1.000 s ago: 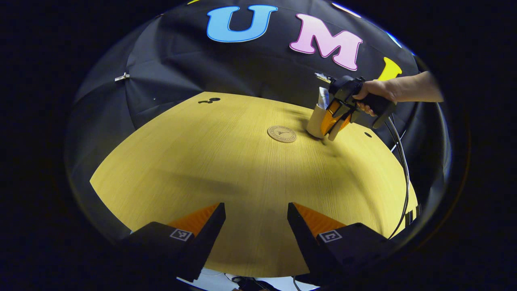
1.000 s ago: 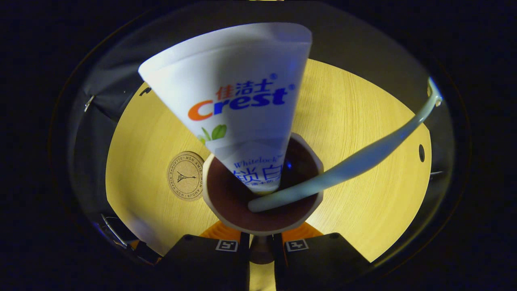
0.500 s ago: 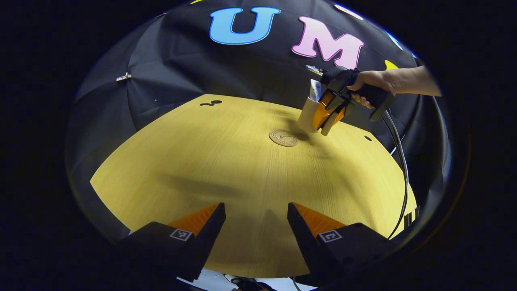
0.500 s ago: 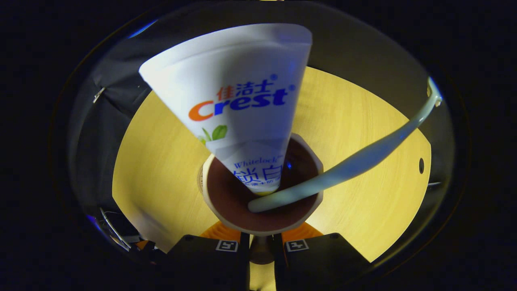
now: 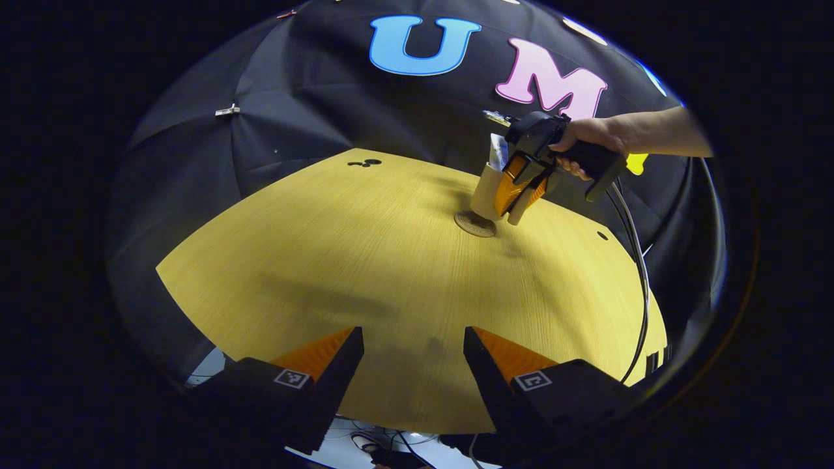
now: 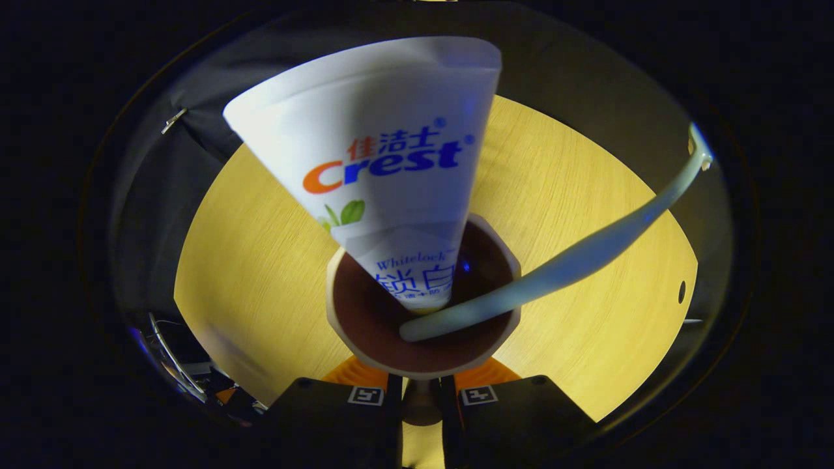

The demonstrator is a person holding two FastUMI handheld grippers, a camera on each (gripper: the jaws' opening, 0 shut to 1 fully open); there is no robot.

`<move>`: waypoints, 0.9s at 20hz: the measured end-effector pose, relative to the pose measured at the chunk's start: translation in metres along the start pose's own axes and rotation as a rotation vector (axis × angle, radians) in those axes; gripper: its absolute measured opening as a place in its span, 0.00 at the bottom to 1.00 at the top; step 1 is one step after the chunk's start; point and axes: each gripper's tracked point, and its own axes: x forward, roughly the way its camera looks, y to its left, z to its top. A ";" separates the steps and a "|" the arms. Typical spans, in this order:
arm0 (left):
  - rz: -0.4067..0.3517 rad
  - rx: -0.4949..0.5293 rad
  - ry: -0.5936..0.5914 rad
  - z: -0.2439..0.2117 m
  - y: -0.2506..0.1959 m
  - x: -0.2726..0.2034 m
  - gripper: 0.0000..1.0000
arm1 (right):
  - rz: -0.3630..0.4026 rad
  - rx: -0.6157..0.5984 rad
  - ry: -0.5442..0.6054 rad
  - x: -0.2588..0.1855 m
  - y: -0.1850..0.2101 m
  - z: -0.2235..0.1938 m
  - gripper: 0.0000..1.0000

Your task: Put the toothbrush and toothpaste on the desktop into the cup, then pick up the cup and place it on the coaster on the desktop.

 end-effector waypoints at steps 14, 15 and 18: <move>0.015 0.013 -0.031 0.016 0.008 -0.007 0.98 | -0.022 -0.040 0.042 0.014 0.015 -0.012 0.33; 0.014 0.019 -0.032 0.017 0.008 -0.007 0.98 | -0.016 -0.039 0.038 0.013 0.016 -0.012 0.38; 0.013 0.041 -0.032 0.020 0.005 -0.013 0.98 | 0.003 -0.024 0.017 0.003 0.021 -0.009 0.62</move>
